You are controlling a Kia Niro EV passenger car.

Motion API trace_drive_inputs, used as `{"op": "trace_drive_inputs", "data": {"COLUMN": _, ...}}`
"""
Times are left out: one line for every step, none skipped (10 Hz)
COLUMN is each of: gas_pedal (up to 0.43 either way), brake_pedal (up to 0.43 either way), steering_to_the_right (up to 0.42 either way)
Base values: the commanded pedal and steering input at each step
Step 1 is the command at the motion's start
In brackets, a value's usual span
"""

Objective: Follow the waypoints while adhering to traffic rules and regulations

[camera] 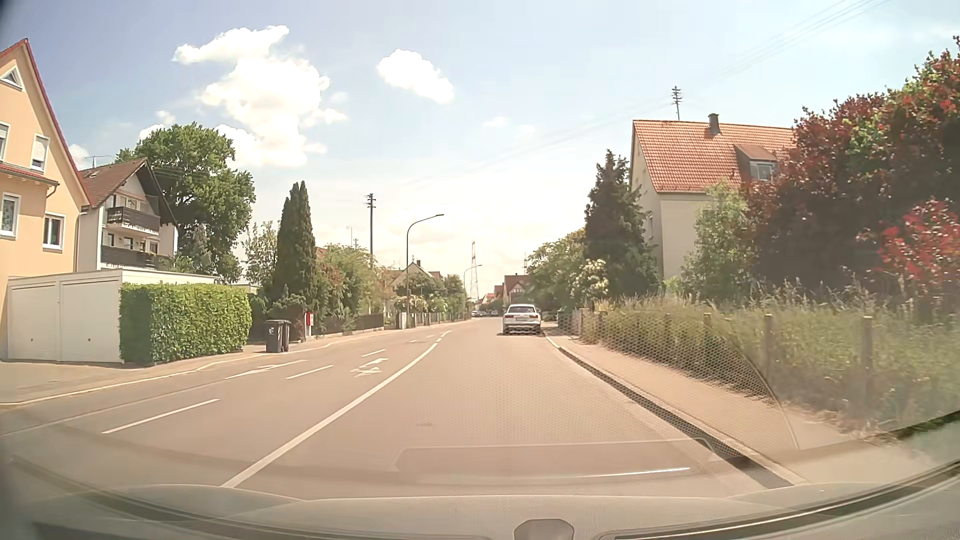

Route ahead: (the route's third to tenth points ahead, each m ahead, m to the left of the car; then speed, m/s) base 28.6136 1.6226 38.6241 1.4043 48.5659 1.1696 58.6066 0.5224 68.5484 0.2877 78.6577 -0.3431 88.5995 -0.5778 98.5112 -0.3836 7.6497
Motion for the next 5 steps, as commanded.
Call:
{"op": "trace_drive_inputs", "data": {"gas_pedal": 0.209, "brake_pedal": 0.000, "steering_to_the_right": -0.009}}
{"op": "trace_drive_inputs", "data": {"gas_pedal": 0.209, "brake_pedal": 0.000, "steering_to_the_right": -0.009}}
{"op": "trace_drive_inputs", "data": {"gas_pedal": 0.209, "brake_pedal": 0.000, "steering_to_the_right": -0.009}}
{"op": "trace_drive_inputs", "data": {"gas_pedal": 0.209, "brake_pedal": 0.000, "steering_to_the_right": -0.009}}
{"op": "trace_drive_inputs", "data": {"gas_pedal": 0.209, "brake_pedal": 0.000, "steering_to_the_right": -0.009}}
